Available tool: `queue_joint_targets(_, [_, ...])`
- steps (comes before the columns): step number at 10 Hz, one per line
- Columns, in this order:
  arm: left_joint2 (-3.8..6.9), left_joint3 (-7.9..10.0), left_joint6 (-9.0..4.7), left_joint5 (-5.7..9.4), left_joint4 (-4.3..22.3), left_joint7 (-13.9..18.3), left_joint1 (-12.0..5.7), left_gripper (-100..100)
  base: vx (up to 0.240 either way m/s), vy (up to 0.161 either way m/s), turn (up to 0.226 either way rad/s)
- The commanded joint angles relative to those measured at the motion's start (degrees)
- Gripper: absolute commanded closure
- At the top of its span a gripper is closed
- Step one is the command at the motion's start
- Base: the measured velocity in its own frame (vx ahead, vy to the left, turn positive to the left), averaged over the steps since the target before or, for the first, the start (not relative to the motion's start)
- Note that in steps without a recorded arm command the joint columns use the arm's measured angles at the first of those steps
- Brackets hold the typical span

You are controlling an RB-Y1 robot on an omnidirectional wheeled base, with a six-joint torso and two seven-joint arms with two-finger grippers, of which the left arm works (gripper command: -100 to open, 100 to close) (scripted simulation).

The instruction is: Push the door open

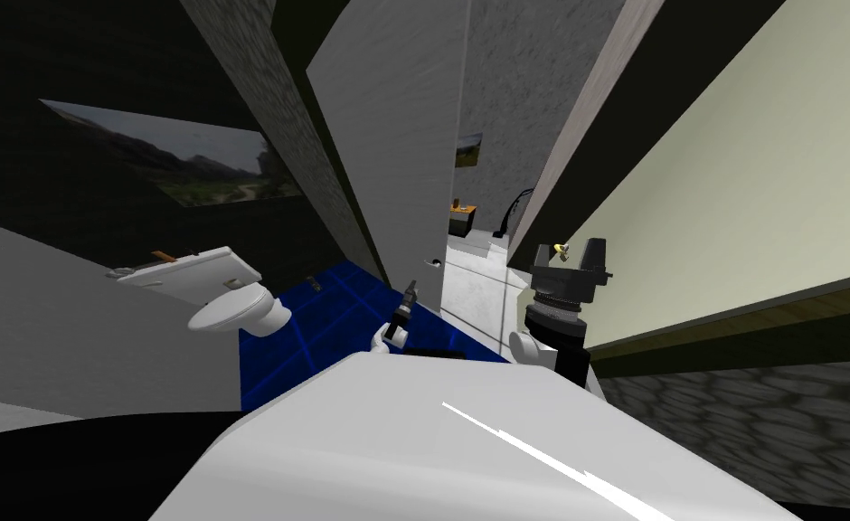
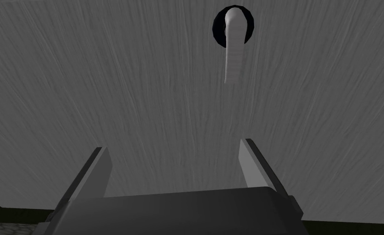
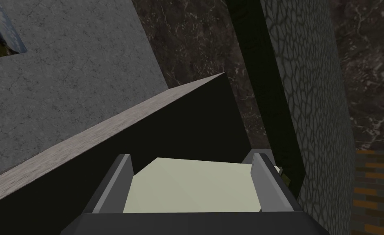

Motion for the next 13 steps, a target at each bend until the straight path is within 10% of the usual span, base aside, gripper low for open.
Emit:
queue_joint_targets(1, [-0.02, -0.53, -0.6, 0.16, 2.6, 0.3, -1.12, -100, 0.07, 0.072, -0.131])
queue_joint_targets(13, [-1.1, -3.53, -4.14, 0.91, 16.6, 1.4, -6.66, -100, 0.051, 0.07, -0.082])
